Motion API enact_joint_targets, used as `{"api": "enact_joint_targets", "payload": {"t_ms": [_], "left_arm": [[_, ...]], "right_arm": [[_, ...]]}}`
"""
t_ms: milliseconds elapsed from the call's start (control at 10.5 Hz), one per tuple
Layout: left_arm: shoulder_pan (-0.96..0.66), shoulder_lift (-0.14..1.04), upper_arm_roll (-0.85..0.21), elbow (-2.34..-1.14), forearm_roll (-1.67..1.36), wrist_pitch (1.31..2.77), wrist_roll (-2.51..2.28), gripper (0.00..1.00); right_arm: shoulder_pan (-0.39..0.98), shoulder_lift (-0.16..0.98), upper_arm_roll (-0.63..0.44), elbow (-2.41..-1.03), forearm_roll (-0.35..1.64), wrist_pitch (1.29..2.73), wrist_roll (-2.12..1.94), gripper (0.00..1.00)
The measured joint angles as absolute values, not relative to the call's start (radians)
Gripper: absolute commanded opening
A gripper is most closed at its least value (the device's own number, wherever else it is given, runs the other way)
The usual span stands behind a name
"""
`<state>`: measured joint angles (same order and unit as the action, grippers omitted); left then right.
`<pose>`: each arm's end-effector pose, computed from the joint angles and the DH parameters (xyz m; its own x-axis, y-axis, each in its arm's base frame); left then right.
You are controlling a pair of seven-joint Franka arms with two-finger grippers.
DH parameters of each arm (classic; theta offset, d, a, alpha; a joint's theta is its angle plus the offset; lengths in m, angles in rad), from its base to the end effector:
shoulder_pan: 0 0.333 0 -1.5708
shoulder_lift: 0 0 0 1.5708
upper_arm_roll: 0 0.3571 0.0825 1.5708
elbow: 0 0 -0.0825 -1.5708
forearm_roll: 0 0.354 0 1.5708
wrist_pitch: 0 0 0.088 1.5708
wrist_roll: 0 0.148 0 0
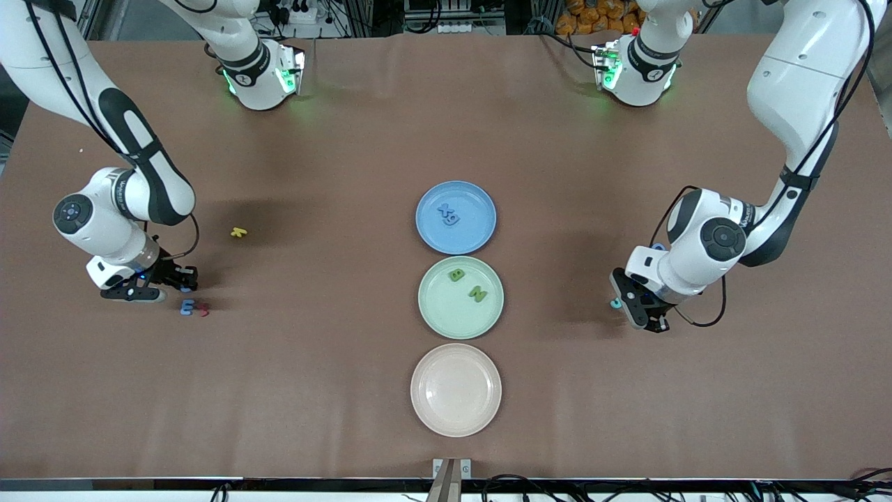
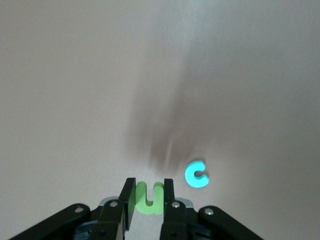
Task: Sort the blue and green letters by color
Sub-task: 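Grasp the green U with the left gripper while the right gripper grasps blue e, then drop the green U onto the green plate while the right gripper carries e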
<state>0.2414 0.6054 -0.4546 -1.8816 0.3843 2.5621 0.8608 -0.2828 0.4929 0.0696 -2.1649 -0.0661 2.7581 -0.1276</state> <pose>0.6473 -0.1123 0.2428 0.2680 -0.9580 0.1019 -0.9522 -0.2795 -0.1235 0.5690 -0.1217 0.1958 0.9942 -0.0348 0.1016 -0.0360 -0.9993 0.0109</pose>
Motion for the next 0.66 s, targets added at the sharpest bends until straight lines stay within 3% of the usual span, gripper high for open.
{"api": "enact_joint_targets", "payload": {"t_ms": [284,664], "left_arm": [[0.21,0.582,-0.532,-1.787,0.295,2.394,0.713,0.03],[0.024,0.598,-0.54,-1.722,0.287,2.361,0.315,0.03]], "right_arm": [[-0.283,0.491,0.071,-2.164,-0.066,2.757,-0.128,0.1],[-0.23,0.437,0.085,-2.155,-0.065,2.667,-0.029,0.1]]}}
